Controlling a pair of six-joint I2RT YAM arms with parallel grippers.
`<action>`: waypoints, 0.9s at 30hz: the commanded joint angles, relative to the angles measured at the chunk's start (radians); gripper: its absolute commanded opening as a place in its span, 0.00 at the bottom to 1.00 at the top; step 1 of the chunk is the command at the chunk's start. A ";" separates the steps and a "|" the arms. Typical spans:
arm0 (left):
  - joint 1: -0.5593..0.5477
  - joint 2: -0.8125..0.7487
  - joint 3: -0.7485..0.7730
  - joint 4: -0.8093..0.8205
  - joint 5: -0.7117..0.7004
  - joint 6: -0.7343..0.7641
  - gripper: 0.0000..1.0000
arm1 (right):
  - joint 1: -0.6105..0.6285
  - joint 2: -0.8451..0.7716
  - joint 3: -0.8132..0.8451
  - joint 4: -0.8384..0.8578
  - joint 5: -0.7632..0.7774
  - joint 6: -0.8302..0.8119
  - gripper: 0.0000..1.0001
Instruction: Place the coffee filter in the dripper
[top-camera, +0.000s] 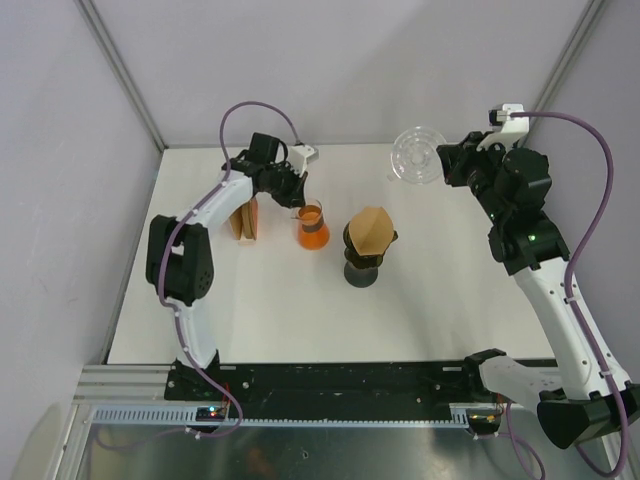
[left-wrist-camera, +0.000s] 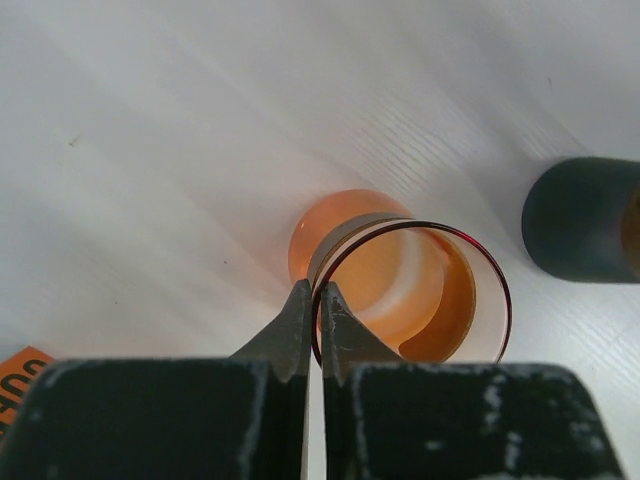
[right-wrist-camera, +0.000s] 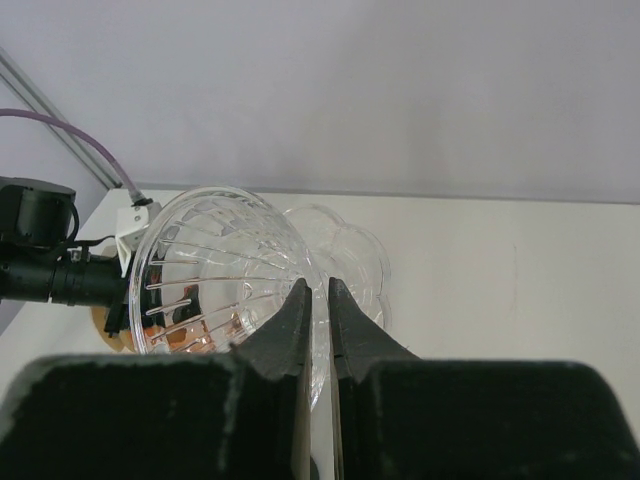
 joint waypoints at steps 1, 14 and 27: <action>0.003 -0.112 -0.077 -0.030 0.064 0.112 0.00 | -0.005 -0.034 0.008 0.055 -0.033 0.009 0.00; -0.047 -0.424 -0.425 -0.086 0.074 0.299 0.00 | -0.005 -0.039 0.010 0.089 -0.168 0.005 0.00; -0.070 -0.495 -0.464 -0.085 0.098 0.303 0.45 | 0.089 0.077 0.234 -0.169 -0.246 -0.075 0.00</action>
